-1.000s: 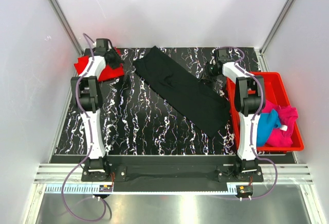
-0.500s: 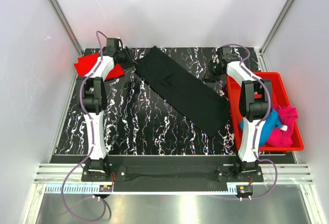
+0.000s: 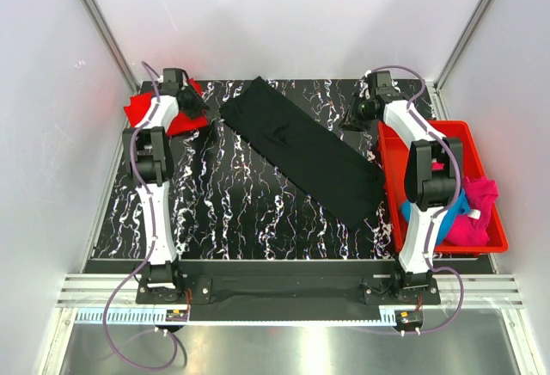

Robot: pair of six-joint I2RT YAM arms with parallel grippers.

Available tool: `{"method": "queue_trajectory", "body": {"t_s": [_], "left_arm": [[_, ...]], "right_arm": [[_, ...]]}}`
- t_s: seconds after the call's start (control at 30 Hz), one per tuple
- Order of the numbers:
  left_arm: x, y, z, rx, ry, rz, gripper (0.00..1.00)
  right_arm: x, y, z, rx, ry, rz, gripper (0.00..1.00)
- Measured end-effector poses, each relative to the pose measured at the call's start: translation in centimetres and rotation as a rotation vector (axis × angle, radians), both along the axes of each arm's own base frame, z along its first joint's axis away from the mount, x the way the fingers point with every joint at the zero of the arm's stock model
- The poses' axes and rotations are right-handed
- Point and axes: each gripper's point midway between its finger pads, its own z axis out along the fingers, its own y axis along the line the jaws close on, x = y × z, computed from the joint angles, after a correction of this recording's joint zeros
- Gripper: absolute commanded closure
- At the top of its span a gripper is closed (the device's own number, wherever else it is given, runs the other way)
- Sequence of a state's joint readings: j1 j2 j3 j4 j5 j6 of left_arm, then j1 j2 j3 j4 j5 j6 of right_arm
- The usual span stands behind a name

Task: Fold and stack the t-shirts
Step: Fold the tshirt

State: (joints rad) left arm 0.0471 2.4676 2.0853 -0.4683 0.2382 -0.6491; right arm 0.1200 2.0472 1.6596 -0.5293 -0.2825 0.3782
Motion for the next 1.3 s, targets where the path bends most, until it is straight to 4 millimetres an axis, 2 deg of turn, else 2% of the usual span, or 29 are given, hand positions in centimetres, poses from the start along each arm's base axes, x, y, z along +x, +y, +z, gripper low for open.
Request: {"method": "queue_trajectory", "body": {"t_s": [0.13, 0.2, 0.27, 0.33, 0.43, 0.47, 0.63, 0.7, 0.73, 0.8, 0.9, 0.97, 1.13, 1.3], "left_arm": [[-0.1, 2.4, 1.3, 0.054, -0.013, 0.071, 0.61], [-1.0, 2.2, 2.3, 0.054, -0.027, 0.068, 0.6], [-1.5, 1.1, 3.8, 0.037, -0.061, 0.034, 0.61], [-1.0, -1.3, 6.2, -0.006, -0.133, -0.035, 0.64], [-0.3, -6.0, 9.1, -0.074, -0.248, -0.159, 0.65], [-0.3, -8.1, 9.9, -0.096, -0.281, -0.209, 0.65], [-1.2, -15.6, 10.8, -0.162, -0.324, -0.347, 0.67], [-0.9, -16.8, 10.1, -0.183, -0.319, -0.352, 0.67], [-0.6, -16.8, 9.6, -0.188, -0.311, -0.345, 0.67], [0.1, -15.7, 7.3, -0.183, -0.268, -0.303, 0.67], [0.5, -12.7, 3.5, -0.167, -0.181, -0.216, 0.66], [0.6, -10.5, 1.7, -0.157, -0.14, -0.165, 0.65], [1.1, -6.9, 0.4, -0.154, -0.107, -0.091, 0.63], [1.7, -7.1, 0.3, -0.158, -0.093, -0.089, 0.6]], "right_arm": [[-0.7, 0.3, 0.7, 0.003, -0.006, 0.008, 0.73], [-1.0, 0.5, 0.8, 0.006, -0.004, 0.015, 0.73], [-1.4, 0.8, 0.6, 0.008, 0.003, 0.022, 0.73], [-2.2, 1.3, 0.2, 0.011, 0.017, 0.036, 0.76], [-3.7, 2.3, -1.2, 0.007, 0.051, 0.063, 0.82], [-4.5, 2.8, -1.9, 0.005, 0.067, 0.076, 0.86], [-8.2, 5.2, -4.9, 0.02, 0.151, 0.14, 0.92], [-9.3, 5.8, -5.8, 0.023, 0.171, 0.157, 0.94], [-9.9, 6.0, -6.1, 0.025, 0.181, 0.163, 0.94], [-10.8, 6.1, -6.5, 0.027, 0.187, 0.166, 0.95], [-12.1, 5.8, -6.7, 0.024, 0.196, 0.154, 0.96], [-12.3, 5.6, -6.7, 0.023, 0.191, 0.148, 0.96], [-11.9, 5.6, -6.5, 0.025, 0.171, 0.137, 0.95], [-11.7, 5.4, -5.9, 0.015, 0.158, 0.127, 0.93]]}}
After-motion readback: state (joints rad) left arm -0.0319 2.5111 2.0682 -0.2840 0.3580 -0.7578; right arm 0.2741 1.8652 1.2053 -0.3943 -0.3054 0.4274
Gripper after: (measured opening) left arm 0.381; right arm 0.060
